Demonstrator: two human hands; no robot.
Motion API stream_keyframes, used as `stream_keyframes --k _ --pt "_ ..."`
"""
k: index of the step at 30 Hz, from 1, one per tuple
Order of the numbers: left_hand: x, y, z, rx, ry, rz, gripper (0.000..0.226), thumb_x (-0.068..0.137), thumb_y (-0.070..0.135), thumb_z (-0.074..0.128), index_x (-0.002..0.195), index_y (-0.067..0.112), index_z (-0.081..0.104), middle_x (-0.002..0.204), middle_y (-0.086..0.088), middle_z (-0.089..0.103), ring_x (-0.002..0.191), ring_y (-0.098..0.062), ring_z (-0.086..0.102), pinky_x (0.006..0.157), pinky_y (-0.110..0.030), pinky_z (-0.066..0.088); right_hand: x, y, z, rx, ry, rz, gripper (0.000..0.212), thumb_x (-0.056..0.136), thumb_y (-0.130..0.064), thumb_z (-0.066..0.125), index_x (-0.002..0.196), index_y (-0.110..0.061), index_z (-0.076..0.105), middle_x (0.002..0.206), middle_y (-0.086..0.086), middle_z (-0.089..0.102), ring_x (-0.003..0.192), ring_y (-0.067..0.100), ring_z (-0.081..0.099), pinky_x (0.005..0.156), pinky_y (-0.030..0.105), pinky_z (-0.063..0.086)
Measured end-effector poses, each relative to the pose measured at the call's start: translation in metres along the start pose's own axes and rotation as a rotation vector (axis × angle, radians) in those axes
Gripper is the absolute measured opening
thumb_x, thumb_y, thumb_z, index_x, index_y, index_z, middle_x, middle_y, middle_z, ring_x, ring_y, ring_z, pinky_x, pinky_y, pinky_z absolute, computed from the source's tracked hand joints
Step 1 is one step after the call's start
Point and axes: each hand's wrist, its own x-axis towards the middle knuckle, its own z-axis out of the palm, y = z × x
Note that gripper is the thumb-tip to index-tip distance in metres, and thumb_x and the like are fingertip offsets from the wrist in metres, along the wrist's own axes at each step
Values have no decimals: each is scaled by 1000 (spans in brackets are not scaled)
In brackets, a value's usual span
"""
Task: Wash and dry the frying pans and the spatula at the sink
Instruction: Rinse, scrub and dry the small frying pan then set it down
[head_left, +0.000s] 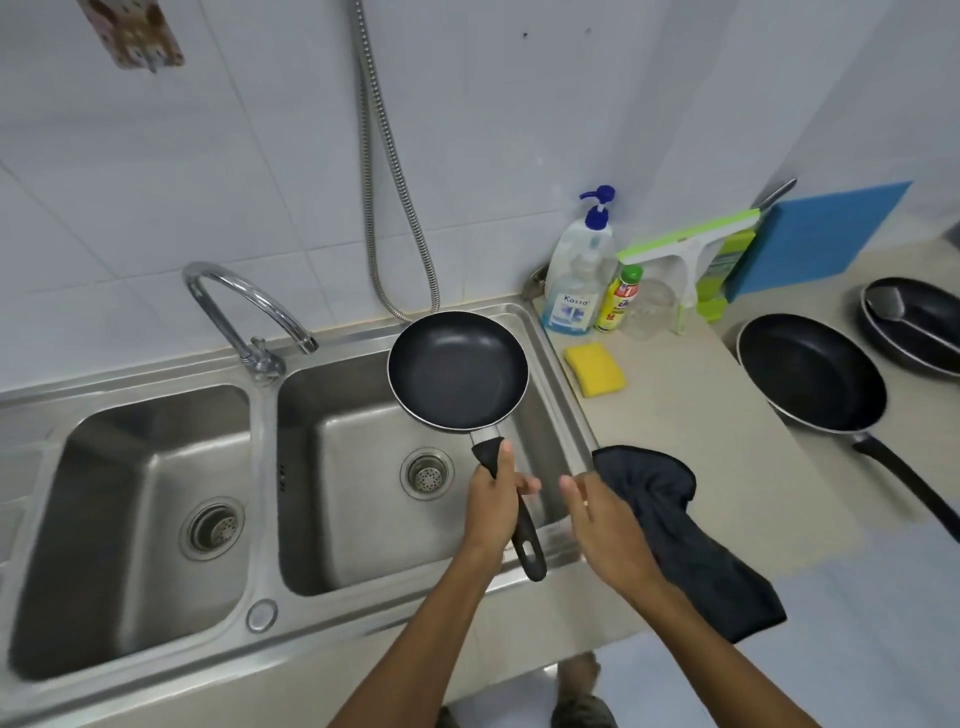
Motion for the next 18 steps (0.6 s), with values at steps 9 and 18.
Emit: stream_keyframes --k 9,18 --pt "-17 9 124 -23 -66 33 70 107 53 32 83 10 82 74 -5 79 74 -15 75 70 -22 58 15 30 -44 458 -57 113 50 106 -53 28 105 -24 70 88 -3 75 82 6 72 73 25 54" --pt "-7 -17 267 267 -269 1 64 101 62 36 74 11 62 71 1 67 74 -14 65 79 -33 53 25 152 -117 380 218 102 35 110 -38 32 101 -25 63 90 -9 69 84 5 67 74 23 54"
